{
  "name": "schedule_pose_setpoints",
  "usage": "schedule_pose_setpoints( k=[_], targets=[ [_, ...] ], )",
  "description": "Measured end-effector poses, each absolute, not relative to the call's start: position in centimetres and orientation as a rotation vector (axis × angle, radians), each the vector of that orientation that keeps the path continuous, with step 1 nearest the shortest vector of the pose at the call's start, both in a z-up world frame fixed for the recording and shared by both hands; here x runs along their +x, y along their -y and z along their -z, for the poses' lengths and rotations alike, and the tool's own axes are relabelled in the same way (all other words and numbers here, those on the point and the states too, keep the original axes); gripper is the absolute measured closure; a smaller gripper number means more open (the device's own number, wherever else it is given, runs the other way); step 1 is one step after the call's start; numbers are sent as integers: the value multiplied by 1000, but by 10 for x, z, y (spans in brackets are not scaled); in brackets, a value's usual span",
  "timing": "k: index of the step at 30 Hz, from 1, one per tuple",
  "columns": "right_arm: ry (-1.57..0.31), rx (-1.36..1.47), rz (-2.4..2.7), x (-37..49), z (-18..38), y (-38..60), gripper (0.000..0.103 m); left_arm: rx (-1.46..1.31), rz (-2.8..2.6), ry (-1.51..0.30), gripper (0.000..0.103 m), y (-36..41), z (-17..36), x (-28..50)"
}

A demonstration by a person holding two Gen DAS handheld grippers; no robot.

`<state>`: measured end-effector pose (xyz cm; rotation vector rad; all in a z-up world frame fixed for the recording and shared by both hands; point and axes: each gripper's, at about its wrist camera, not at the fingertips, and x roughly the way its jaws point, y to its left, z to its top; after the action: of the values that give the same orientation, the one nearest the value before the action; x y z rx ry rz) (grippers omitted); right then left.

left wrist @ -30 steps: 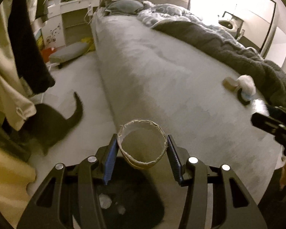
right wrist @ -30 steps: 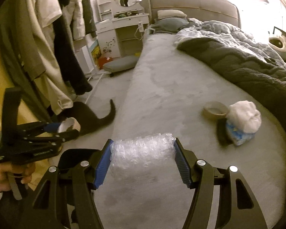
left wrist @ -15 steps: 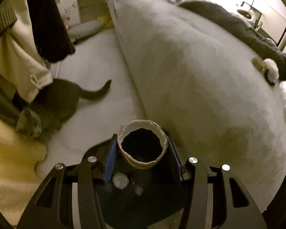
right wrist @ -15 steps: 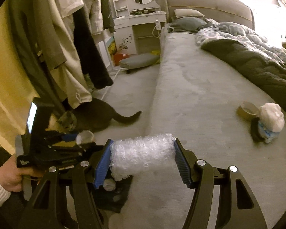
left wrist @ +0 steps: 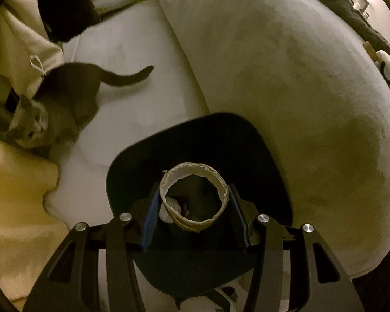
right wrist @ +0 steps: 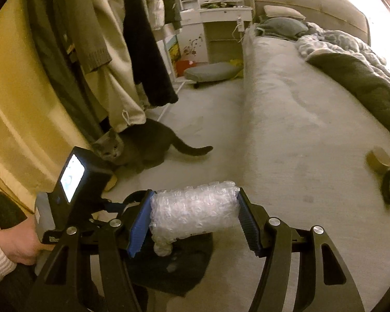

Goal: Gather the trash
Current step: 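Open the left gripper to drop the tape roll while the right gripper releases the bubble wrap into the bin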

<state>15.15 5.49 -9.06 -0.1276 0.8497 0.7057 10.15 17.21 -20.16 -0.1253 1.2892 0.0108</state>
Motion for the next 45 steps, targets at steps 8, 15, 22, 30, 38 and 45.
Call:
schedule_pose_setpoints(
  k=[8,15,22,30,38,45],
  targets=[
    [-878,-150,-744,161,105,-86,40,-144,-13,-1372,48,-183,226,92],
    [-892,-157,-742,169,113,-96,40,-171,37,-1341,34,-188,223,81],
    [-922,-181,-724,168,121,-101,40,-193,77,-1294,24,-203,211,67],
    [-987,-189,-722,169,139,-105,40,-160,97,-1180,30,-209,173,52],
    [-1041,-220,-721,164,160,-125,40,-170,93,-1079,37,-220,142,33],
    [-1100,-269,-743,157,185,-148,40,-173,75,-1000,44,-234,115,24]
  ],
)
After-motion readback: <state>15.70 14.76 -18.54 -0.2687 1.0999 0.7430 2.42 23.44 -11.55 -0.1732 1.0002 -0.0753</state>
